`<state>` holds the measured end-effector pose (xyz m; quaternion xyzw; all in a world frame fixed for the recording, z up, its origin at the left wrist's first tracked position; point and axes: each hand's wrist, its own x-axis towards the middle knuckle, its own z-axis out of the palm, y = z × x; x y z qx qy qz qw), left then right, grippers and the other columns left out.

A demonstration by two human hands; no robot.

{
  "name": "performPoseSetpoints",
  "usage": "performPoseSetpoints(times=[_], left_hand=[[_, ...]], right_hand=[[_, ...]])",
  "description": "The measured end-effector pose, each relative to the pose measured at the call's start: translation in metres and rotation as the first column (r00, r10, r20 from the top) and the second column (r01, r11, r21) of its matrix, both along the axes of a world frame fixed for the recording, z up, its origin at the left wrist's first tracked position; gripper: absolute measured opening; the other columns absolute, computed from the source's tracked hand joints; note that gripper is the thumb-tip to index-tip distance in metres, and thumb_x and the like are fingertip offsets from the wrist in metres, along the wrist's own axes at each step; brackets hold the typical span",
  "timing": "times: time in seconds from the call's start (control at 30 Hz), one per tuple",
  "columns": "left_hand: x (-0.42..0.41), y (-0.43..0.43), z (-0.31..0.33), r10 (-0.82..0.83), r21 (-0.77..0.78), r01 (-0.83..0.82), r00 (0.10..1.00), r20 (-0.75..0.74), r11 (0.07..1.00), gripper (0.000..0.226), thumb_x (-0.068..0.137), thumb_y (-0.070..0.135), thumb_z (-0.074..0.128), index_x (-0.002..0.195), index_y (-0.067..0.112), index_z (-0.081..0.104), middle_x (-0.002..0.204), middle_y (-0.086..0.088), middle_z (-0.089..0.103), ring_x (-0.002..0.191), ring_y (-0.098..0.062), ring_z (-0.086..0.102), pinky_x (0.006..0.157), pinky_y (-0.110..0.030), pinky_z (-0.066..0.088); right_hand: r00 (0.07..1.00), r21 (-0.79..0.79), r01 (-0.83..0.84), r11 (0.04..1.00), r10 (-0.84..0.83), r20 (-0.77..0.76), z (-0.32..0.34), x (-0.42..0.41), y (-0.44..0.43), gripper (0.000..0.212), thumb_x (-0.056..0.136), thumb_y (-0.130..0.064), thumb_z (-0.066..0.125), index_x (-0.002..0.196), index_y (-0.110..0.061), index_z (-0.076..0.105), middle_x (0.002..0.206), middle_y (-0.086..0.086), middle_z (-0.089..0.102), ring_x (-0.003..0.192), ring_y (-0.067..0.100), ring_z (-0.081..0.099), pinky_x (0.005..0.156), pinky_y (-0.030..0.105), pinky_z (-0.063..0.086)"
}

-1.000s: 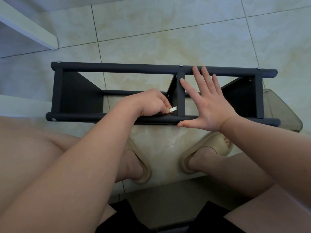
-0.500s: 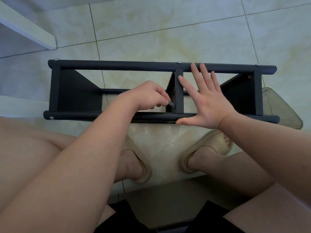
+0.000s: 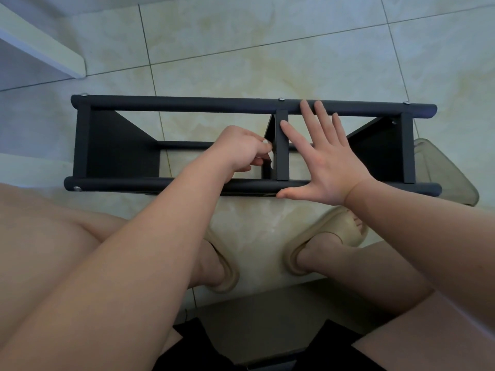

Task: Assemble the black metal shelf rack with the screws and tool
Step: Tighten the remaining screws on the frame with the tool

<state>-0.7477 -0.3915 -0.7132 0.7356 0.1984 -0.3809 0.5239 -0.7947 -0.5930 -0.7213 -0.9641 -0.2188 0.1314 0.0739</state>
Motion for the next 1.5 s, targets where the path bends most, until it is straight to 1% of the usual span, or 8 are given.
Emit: performPoseSetpoints(times=[0.1, 0.4, 0.7, 0.9, 1.03, 1.2, 1.33, 1.5], left_hand=[[0.001, 0.000, 0.001, 0.046, -0.011, -0.046, 0.999, -0.027, 0.999, 0.009, 0.092, 0.027, 0.069, 0.096, 0.021, 0.072, 0.089, 0.004, 0.076, 0.083, -0.011, 0.070, 0.078, -0.030, 0.053], [0.000, -0.004, 0.005, -0.004, -0.024, 0.002, 0.997, -0.083, 1.000, 0.004, 0.092, 0.025, 0.068, 0.092, 0.021, 0.069, 0.077, 0.007, 0.076, 0.077, -0.009, 0.069, 0.086, -0.031, 0.053], [0.005, 0.004, 0.005, -0.125, 0.025, 0.128, 0.988, -0.094, 0.991, 0.015, 0.095, 0.026, 0.064, 0.104, 0.016, 0.070, 0.079, 0.007, 0.077, 0.081, -0.009, 0.069, 0.081, -0.030, 0.051], [0.003, -0.005, 0.004, -0.034, -0.030, 0.031, 0.993, -0.109, 0.999, 0.012, 0.095, 0.024, 0.063, 0.101, 0.016, 0.069, 0.077, 0.006, 0.076, 0.078, -0.009, 0.069, 0.079, -0.029, 0.052], [0.004, -0.005, 0.003, -0.045, -0.031, 0.041, 0.989, -0.143, 0.999, 0.016, 0.098, 0.023, 0.060, 0.107, 0.013, 0.068, 0.075, 0.006, 0.075, 0.079, -0.009, 0.069, 0.076, -0.027, 0.052], [0.006, -0.003, 0.001, -0.065, -0.059, 0.056, 0.984, -0.165, 0.997, 0.011, 0.099, 0.021, 0.057, 0.099, 0.015, 0.066, 0.075, 0.005, 0.074, 0.082, -0.012, 0.068, 0.079, -0.028, 0.053], [0.007, -0.001, -0.001, -0.098, -0.070, 0.088, 0.981, -0.165, 0.994, 0.011, 0.100, 0.021, 0.056, 0.096, 0.016, 0.064, 0.072, 0.006, 0.075, 0.081, -0.011, 0.068, 0.076, -0.028, 0.051], [0.008, 0.007, -0.002, -0.160, -0.094, 0.146, 0.974, -0.160, 0.985, 0.010, 0.101, 0.021, 0.056, 0.096, 0.017, 0.063, 0.080, 0.005, 0.077, 0.079, -0.009, 0.068, 0.075, -0.027, 0.052]], right_hand=[[1.000, -0.009, -0.004, 1.000, 0.004, -0.001, 0.000, 0.000, 0.000, 0.121, 0.072, -0.095, 0.036, 0.164, -0.021, 0.009, 0.169, 0.020, -0.008, 0.155, 0.043, -0.011, 0.124, 0.062, -0.001], [1.000, -0.015, 0.000, 1.000, 0.000, -0.012, 0.003, 0.000, 0.001, 0.122, 0.071, -0.095, 0.035, 0.164, -0.020, 0.010, 0.169, 0.021, -0.007, 0.155, 0.044, -0.011, 0.124, 0.062, -0.002], [1.000, -0.022, -0.002, 1.000, 0.002, -0.007, 0.002, 0.001, 0.000, 0.122, 0.071, -0.095, 0.036, 0.164, -0.021, 0.009, 0.169, 0.021, -0.008, 0.155, 0.043, -0.011, 0.124, 0.061, -0.002], [1.000, -0.011, 0.000, 1.000, 0.000, -0.005, 0.001, 0.001, 0.000, 0.122, 0.071, -0.095, 0.037, 0.164, -0.020, 0.011, 0.169, 0.021, -0.006, 0.155, 0.044, -0.010, 0.124, 0.063, 0.000], [1.000, -0.010, -0.002, 1.000, 0.002, -0.004, 0.001, 0.000, 0.001, 0.121, 0.072, -0.094, 0.037, 0.164, -0.020, 0.011, 0.168, 0.022, -0.006, 0.154, 0.045, -0.009, 0.124, 0.063, -0.001], [1.000, -0.011, -0.002, 1.000, 0.002, -0.009, 0.002, 0.000, 0.001, 0.121, 0.072, -0.094, 0.037, 0.164, -0.019, 0.011, 0.168, 0.022, -0.006, 0.154, 0.045, -0.010, 0.123, 0.063, -0.001], [1.000, -0.013, -0.001, 1.000, 0.001, -0.011, 0.002, 0.000, 0.001, 0.121, 0.071, -0.094, 0.036, 0.164, -0.020, 0.011, 0.168, 0.021, -0.007, 0.154, 0.045, -0.010, 0.124, 0.062, -0.002], [1.000, -0.018, -0.002, 1.000, 0.001, -0.013, 0.002, 0.000, 0.001, 0.121, 0.072, -0.094, 0.036, 0.164, -0.020, 0.010, 0.168, 0.021, -0.007, 0.154, 0.044, -0.011, 0.124, 0.062, -0.002]])
